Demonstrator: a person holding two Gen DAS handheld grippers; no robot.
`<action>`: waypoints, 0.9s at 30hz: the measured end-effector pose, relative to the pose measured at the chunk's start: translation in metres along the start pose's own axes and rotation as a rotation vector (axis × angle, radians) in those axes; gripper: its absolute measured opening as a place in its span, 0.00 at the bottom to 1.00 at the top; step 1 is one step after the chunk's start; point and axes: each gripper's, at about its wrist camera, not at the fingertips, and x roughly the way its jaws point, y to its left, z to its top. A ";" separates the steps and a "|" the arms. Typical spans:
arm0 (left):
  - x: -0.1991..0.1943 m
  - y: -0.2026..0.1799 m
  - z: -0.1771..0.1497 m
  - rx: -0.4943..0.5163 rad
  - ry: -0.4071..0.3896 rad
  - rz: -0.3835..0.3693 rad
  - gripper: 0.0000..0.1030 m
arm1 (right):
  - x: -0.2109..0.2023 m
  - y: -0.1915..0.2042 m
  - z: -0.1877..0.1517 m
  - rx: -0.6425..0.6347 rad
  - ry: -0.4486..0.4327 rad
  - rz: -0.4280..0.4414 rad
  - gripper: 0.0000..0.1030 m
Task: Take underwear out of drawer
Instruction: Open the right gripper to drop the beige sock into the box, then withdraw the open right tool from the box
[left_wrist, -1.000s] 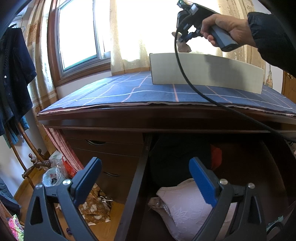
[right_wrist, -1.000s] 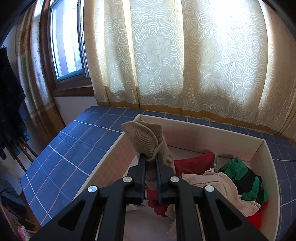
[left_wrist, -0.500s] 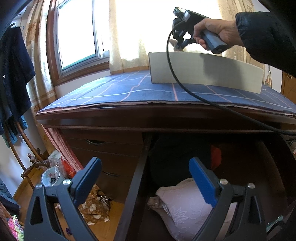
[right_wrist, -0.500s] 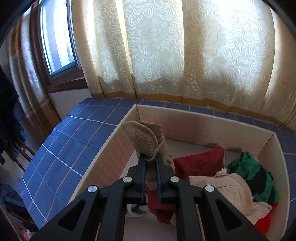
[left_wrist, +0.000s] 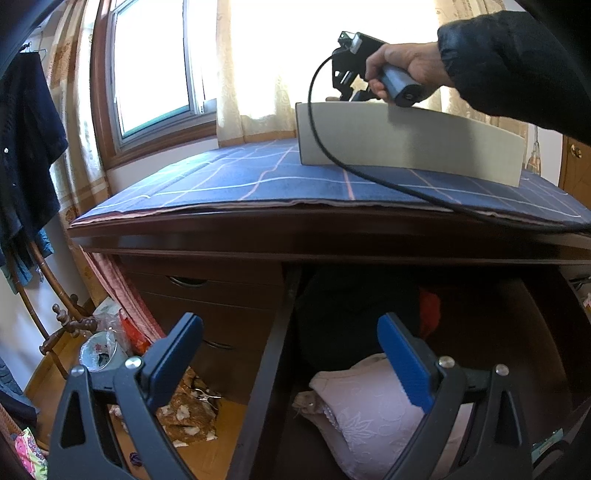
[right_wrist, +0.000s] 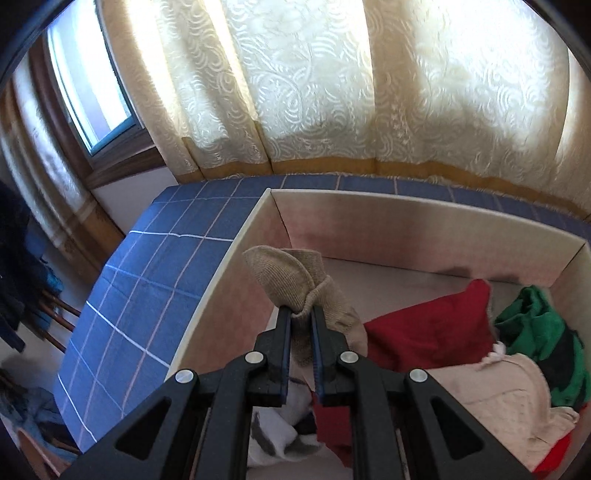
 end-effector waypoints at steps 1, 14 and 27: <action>0.000 0.000 0.000 0.000 0.001 -0.001 0.94 | 0.002 0.000 0.000 0.004 -0.001 0.003 0.11; 0.002 0.001 0.000 0.001 0.005 -0.008 0.95 | 0.018 -0.027 -0.002 0.209 0.061 0.190 0.47; 0.001 0.000 -0.001 0.000 -0.001 0.002 0.95 | -0.046 0.010 -0.030 -0.092 -0.165 -0.030 0.47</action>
